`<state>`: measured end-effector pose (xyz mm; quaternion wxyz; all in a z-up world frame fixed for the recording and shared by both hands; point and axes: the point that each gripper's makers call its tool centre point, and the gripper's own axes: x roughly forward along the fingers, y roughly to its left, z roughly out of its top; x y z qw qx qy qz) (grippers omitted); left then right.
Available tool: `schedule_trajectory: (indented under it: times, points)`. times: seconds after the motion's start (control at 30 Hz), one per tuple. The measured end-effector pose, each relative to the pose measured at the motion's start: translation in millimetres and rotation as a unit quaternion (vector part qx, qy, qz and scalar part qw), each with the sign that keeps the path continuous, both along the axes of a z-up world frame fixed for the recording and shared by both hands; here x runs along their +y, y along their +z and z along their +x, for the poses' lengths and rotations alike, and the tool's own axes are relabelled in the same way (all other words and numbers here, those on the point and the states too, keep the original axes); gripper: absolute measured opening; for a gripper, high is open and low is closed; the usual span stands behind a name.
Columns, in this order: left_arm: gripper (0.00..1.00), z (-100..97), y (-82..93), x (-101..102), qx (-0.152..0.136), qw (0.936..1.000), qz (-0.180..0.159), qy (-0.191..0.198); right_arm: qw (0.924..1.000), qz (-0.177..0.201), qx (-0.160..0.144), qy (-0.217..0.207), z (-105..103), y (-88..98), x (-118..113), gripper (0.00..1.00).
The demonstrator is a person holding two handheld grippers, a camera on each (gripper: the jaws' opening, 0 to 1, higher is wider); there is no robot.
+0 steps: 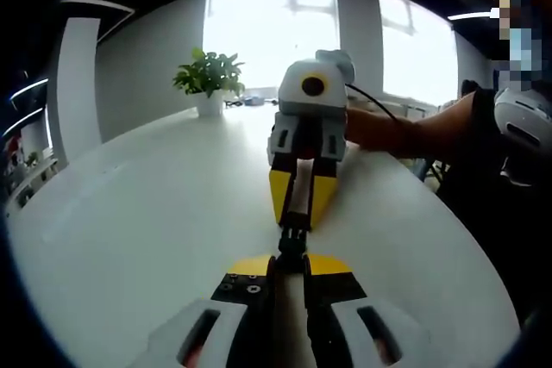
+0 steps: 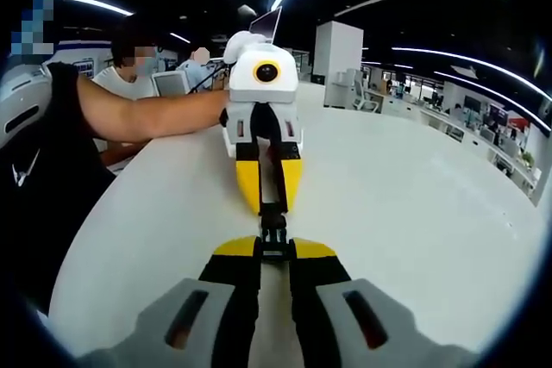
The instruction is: Snap the two parts of the plastic buckle together until the buckle closes and remains connected.
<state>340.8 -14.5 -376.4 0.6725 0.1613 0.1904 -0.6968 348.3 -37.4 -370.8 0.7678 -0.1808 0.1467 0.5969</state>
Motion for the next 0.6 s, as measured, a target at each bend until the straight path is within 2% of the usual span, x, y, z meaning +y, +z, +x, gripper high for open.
schedule_trajectory:
  times: [0.07,0.4,0.6]
  points:
    - [0.11,6.1,0.4,1.1,0.0,1.0,0.0,0.0,1.0,0.0,0.001,0.001,-0.2,-0.4,0.4,0.11]
    - [0.11,11.1,0.5,1.8,-0.003,1.0,0.001,-0.001,1.0,-0.001,0.0,0.003,-1.5,-1.1,0.8,0.11]
    - [0.11,5.6,0.8,-0.6,-0.003,1.0,0.002,-0.004,1.0,-0.001,0.002,0.004,-2.9,-1.4,1.0,0.11]
